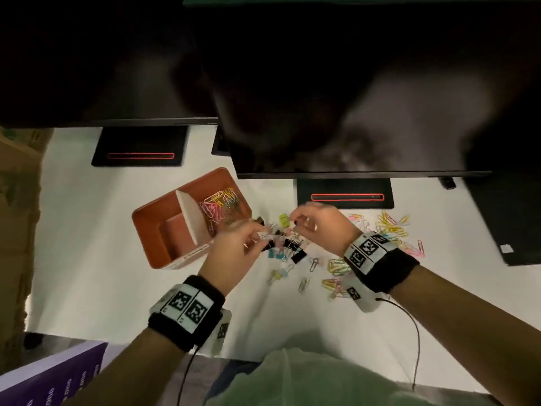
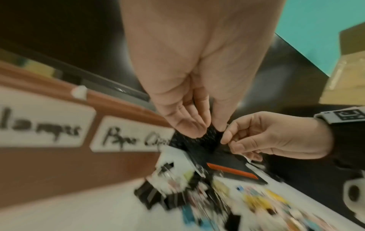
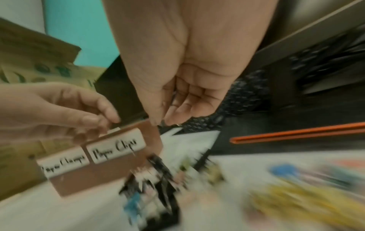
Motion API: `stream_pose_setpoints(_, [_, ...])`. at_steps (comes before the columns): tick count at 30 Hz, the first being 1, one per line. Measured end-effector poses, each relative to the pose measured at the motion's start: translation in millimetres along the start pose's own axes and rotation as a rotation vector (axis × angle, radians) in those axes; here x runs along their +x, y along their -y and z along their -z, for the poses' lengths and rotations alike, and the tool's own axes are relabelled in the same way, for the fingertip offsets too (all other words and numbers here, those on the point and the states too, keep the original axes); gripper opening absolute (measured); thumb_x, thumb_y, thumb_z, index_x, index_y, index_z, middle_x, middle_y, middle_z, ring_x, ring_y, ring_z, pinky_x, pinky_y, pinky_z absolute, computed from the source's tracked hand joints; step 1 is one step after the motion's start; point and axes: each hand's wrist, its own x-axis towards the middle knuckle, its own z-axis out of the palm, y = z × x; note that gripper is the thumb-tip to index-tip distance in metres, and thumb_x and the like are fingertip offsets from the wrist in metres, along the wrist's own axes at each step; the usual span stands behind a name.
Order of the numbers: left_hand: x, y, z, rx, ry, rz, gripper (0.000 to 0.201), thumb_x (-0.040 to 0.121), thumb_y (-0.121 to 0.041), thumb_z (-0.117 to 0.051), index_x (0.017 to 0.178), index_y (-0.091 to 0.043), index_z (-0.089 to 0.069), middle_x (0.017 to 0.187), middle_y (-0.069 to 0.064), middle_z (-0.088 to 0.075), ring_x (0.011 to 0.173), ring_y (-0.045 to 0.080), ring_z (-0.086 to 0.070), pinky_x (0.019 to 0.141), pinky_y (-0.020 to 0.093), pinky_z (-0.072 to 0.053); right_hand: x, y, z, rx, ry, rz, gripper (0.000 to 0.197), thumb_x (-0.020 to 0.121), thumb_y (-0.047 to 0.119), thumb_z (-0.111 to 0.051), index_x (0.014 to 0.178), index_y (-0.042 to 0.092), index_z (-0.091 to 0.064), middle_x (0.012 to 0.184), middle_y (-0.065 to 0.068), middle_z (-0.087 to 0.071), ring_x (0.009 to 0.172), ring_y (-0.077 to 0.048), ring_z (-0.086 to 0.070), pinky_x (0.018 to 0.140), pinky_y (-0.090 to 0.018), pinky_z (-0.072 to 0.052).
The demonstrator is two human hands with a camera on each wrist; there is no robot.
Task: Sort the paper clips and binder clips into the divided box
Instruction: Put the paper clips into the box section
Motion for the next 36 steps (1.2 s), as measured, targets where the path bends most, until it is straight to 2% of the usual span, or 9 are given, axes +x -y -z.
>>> stream_pose_setpoints(4, [-3.3,-5.1,-57.6,-0.031,0.22,0.07,0.017,0.081,-0.025,-0.067,0.095,-0.018,-0.062,0.084,-0.001,-0.063,0.072,0.011,-0.059,0.071,0.027,-0.051,-56.0,-51.2,7.4,-0.134,0.185,-0.158,0.029,0.084,0.03,-0.065,0.111,0.022,-0.06,0.099,0.005,-0.058,0.082,-0.009,-0.054,0.077,-0.028,-0.049])
stream_pose_setpoints(7, [-6.0,-9.7,-90.9,0.062,0.338,0.127,0.025,0.079,-0.033,-0.068,0.094,-0.016,-0.058,0.081,-0.001,-0.057,0.072,0.015,-0.056,0.067,0.025,-0.047,-84.5,-73.4,2.2,-0.158,0.26,-0.181,0.038,0.078,0.036,-0.07,0.112,0.022,-0.061,0.109,0.002,-0.062,0.093,-0.014,-0.059,0.083,-0.032,-0.051])
stream_pose_setpoints(10, [-8.8,-14.0,-111.1,0.167,0.4,0.202,0.036,0.078,-0.039,-0.068,0.097,-0.012,-0.054,0.085,0.0,-0.051,0.076,0.015,-0.05,0.068,0.025,-0.041,-101.2,-84.9,-7.4,-0.27,0.287,-0.113,0.056,0.074,0.044,-0.071,0.124,0.026,-0.054,0.12,0.001,-0.056,0.109,-0.018,-0.053,0.094,-0.035,-0.046])
stream_pose_setpoints(14, [-8.8,-19.6,-125.9,0.248,0.391,0.278,0.046,0.076,-0.041,-0.069,0.105,-0.009,-0.05,0.108,0.009,-0.05,0.093,0.026,-0.057,0.08,0.032,-0.045,-102.9,-83.7,-19.2,-0.404,0.324,-0.09,0.074,0.073,0.052,-0.067,0.135,0.028,-0.037,0.134,0.001,-0.041,0.124,-0.023,-0.04,0.105,-0.048,-0.031])
stream_pose_setpoints(17, [-6.5,-23.0,-132.6,0.266,0.349,0.307,0.037,0.081,-0.03,-0.067,0.104,-0.008,-0.05,0.109,0.011,-0.053,0.093,0.027,-0.058,0.08,0.033,-0.046,-94.0,-81.6,-26.4,-0.443,0.297,-0.07,0.068,0.076,0.051,-0.064,0.134,0.025,-0.039,0.133,-0.001,-0.041,0.121,-0.025,-0.041,0.102,-0.046,-0.03])
stream_pose_setpoints(20, [-6.7,-22.1,-137.3,0.212,0.291,0.339,0.018,0.085,-0.016,-0.061,0.099,-0.007,-0.054,0.101,0.01,-0.057,0.081,0.019,-0.052,0.072,0.025,-0.039,-84.8,-82.5,-28.1,-0.355,0.276,-0.058,0.049,0.084,0.041,-0.059,0.128,0.023,-0.047,0.128,-0.002,-0.048,0.117,-0.025,-0.046,0.099,-0.042,-0.034])
stream_pose_setpoints(25, [-12.8,-15.0,-140.2,0.189,0.209,0.275,0.004,0.083,-0.011,-0.061,0.086,-0.009,-0.061,0.089,0.008,-0.06,0.075,0.017,-0.048,0.066,0.023,-0.034,-74.8,-84.7,-26.9,-0.262,0.228,0.009,0.025,0.089,0.029,-0.055,0.111,0.019,-0.061,0.113,-0.004,-0.062,0.106,-0.024,-0.055,0.091,-0.036,-0.045])
stream_pose_setpoints(32, [-19.2,-10.9,-142.4,0.212,0.203,0.097,0.009,0.082,-0.004,-0.054,0.083,-0.01,-0.061,0.083,0.008,-0.058,0.075,0.023,-0.053,0.066,0.032,-0.047,-67.3,-88.4,-21.0,-0.147,0.209,-0.016,0.017,0.087,0.025,-0.06,0.103,0.021,-0.066,0.105,0.001,-0.069,0.098,-0.018,-0.06,0.092,-0.035,-0.046])
stream_pose_setpoints(36, [-19.2,-8.2,-146.1,0.199,0.199,0.072,0.009,0.086,-0.005,-0.054,0.087,-0.007,-0.063,0.087,0.012,-0.062,0.083,0.029,-0.055,0.073,0.037,-0.047,-70.2,-89.1,-14.9,-0.001,0.136,-0.063,0.016,0.087,0.02,-0.062,0.102,0.017,-0.066,0.105,-0.002,-0.067,0.095,-0.02,-0.061,0.083,-0.029,-0.047])
